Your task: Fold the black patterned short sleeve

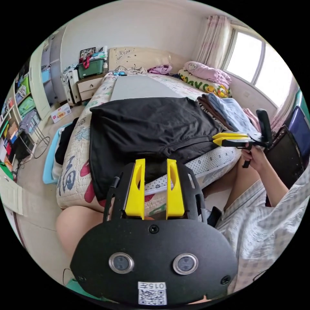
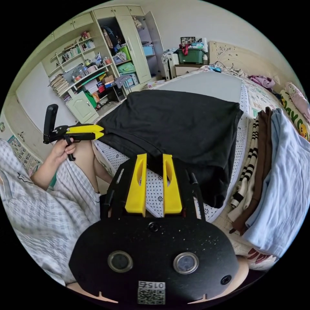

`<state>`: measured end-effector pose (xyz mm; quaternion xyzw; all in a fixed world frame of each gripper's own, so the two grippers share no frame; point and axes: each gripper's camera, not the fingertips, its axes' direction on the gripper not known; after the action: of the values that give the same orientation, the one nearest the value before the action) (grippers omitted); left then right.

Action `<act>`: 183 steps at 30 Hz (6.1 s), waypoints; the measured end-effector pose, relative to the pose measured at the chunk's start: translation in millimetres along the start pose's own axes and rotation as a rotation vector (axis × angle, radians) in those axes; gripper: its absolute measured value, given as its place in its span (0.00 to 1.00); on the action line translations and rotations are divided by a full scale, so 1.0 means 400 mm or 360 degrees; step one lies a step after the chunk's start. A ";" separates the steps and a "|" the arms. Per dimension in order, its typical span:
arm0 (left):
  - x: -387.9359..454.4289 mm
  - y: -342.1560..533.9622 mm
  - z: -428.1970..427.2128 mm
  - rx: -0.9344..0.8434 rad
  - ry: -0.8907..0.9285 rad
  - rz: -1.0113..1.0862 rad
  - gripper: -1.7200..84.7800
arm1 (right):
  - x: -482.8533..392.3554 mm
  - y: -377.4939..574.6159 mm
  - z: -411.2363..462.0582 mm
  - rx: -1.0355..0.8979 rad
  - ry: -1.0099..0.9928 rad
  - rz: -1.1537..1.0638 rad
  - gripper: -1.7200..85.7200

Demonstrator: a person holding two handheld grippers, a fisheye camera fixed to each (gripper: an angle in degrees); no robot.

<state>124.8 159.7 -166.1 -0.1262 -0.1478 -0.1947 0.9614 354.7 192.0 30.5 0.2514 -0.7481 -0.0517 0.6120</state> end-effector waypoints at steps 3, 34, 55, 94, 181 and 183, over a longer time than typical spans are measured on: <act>0.040 0.007 0.013 0.0041 -0.0020 0.0007 0.14 | -0.037 0.028 0.011 -0.0010 0.0103 -0.0066 0.10; 0.177 0.008 0.168 -0.0142 0.0021 -0.0010 0.05 | 0.016 0.042 -0.267 0.0174 0.0155 0.0281 0.07; 0.524 -1.021 0.744 -0.0312 0.0346 0.0413 0.15 | 0.278 -0.038 -0.460 0.0436 0.0010 0.0836 0.04; 0.615 -1.217 1.072 -0.0633 0.0650 0.0310 0.11 | 0.184 -0.034 -0.811 0.0690 0.0233 0.0768 0.02; -0.199 -0.142 -0.132 -0.0167 0.0331 -0.0373 0.12 | 0.365 0.813 0.132 0.0044 0.0028 -0.0280 0.14; -0.185 -0.116 -0.105 -0.0270 0.0352 -0.0407 0.13 | 0.359 0.817 0.176 -0.0027 0.0063 -0.0323 0.14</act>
<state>50.3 130.5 -220.9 -0.1648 -0.0391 -0.3398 0.9251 168.3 396.3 266.8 0.3218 -0.7061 -0.1148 0.6203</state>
